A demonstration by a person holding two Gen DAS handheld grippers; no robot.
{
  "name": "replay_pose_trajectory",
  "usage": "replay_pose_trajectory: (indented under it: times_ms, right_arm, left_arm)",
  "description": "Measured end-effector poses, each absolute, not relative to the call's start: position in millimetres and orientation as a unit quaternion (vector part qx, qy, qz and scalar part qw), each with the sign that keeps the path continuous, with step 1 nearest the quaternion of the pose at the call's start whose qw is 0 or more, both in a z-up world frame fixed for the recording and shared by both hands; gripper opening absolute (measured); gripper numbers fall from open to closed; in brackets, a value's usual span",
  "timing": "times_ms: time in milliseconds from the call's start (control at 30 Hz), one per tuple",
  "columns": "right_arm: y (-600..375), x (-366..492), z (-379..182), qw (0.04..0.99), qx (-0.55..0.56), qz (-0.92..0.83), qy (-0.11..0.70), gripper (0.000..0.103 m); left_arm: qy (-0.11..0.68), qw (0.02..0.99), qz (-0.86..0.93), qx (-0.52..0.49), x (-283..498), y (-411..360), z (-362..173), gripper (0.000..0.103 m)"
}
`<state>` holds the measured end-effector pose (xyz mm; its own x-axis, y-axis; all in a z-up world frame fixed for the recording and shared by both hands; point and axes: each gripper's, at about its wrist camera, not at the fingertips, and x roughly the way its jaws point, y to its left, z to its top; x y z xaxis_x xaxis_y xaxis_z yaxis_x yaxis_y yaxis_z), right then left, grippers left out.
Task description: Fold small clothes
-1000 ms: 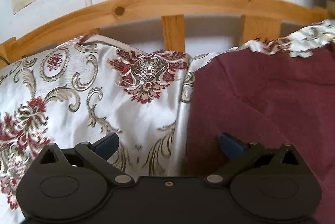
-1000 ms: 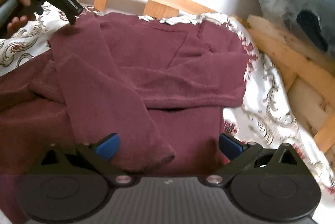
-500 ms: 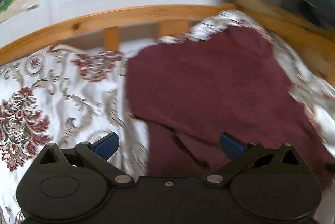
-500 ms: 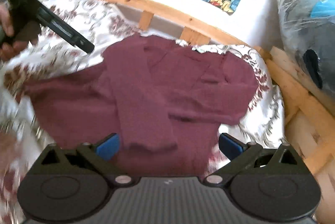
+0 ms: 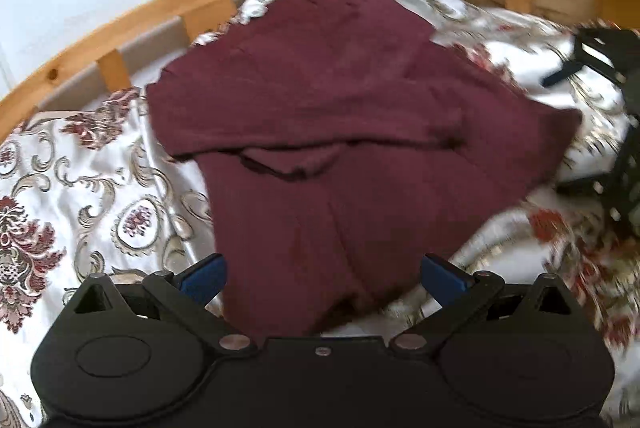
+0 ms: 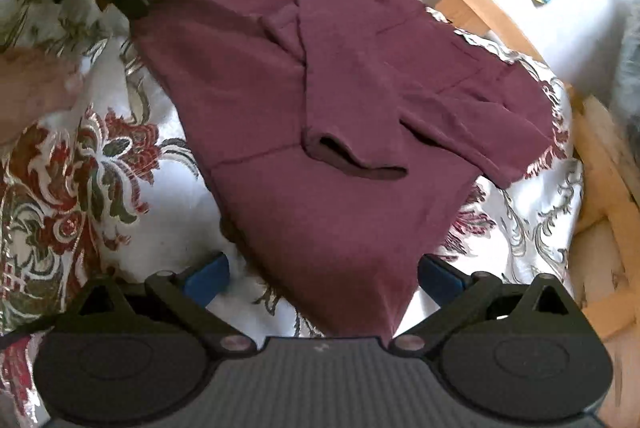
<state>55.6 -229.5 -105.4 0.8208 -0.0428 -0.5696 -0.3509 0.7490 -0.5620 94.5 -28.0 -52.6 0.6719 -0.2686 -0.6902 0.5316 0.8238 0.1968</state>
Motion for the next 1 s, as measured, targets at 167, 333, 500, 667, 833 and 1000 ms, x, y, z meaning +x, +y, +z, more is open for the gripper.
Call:
replay_pose_trajectory:
  times_ms: [167, 333, 500, 667, 833, 1000]
  right_arm:
    - [-233, 64, -108, 0.897, -0.319, 0.091, 0.293, 0.103]
    - [-231, 63, -109, 0.896, -0.325, 0.087, 0.289, 0.103]
    - [-230, 61, -109, 0.896, -0.33, 0.086, 0.285, 0.103]
    - [-231, 61, -109, 0.895, -0.334, 0.086, 0.282, 0.103]
    - [-228, 60, -111, 0.895, -0.337, 0.084, 0.279, 0.103]
    - [-228, 59, -112, 0.896, -0.335, 0.082, 0.28, 0.103]
  left_arm:
    - [0.351, 0.875, -0.227, 0.247, 86, -36, -72, 0.102]
    - [0.345, 0.879, -0.219, 0.248, 86, -41, -83, 0.103]
    - [0.326, 0.873, -0.216, 0.291, 85, -49, -88, 0.103]
    - [0.336, 0.882, -0.212, 0.252, 89, -46, -78, 0.102]
    - [0.331, 0.875, -0.237, 0.262, 91, -68, -86, 0.102]
    - [0.309, 0.872, -0.227, 0.304, 91, -83, -92, 0.103]
